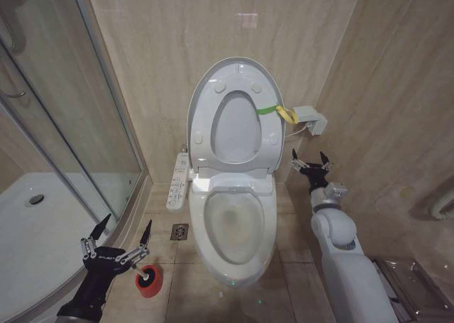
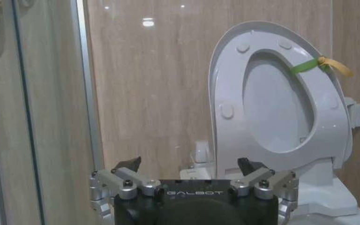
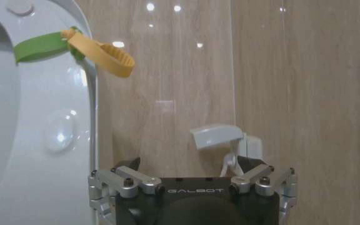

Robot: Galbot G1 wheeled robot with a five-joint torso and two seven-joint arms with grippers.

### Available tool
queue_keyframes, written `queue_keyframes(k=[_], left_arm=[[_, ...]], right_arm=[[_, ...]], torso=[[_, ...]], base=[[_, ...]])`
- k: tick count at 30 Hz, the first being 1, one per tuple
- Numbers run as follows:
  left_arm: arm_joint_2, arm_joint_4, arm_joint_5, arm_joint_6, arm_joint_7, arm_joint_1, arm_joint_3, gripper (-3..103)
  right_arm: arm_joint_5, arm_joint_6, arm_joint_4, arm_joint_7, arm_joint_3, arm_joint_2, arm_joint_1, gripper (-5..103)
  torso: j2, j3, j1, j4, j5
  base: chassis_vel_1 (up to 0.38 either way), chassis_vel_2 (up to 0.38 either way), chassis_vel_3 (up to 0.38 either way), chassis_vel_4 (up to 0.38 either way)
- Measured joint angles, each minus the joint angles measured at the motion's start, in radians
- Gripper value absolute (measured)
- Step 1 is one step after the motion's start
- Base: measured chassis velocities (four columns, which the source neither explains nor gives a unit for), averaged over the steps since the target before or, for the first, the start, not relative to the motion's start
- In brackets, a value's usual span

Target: Open the toilet lid, clean the toilet bowl with a toilet brush, close the toilet lid, and flush.

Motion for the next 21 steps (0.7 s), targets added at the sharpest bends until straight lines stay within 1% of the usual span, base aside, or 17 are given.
queue_keyframes(k=[4,11,17,21], left_arm=[[0.000,0.000,0.000,0.000,0.000,0.000,0.000,100],[0.000,0.000,0.000,0.000,0.000,0.000,0.000,100],[0.000,0.000,0.000,0.000,0.000,0.000,0.000,100],[0.000,0.000,0.000,0.000,0.000,0.000,0.000,100]], right_arm=[[-0.007,-0.004,-0.020,0.009,-0.001,-0.015,0.057,100],[-0.024,-0.001,-0.041,0.023,0.003,-0.027,0.108,100],[-0.023,0.004,-0.078,0.025,0.001,-0.047,0.151,100],[-0.007,0.005,-0.101,0.029,-0.012,-0.059,0.188,100]], torso=[[0.000,0.000,0.000,-0.0001,-0.0001],[0.000,0.000,0.000,-0.0001,-0.0002],[0.000,0.000,0.000,-0.0002,0.0000],[0.000,0.000,0.000,0.0002,-0.0001]], base=[[0.000,0.000,0.000,0.000],[0.000,0.000,0.000,0.000],[0.000,0.000,0.000,0.000],[0.000,0.000,0.000,0.000]])
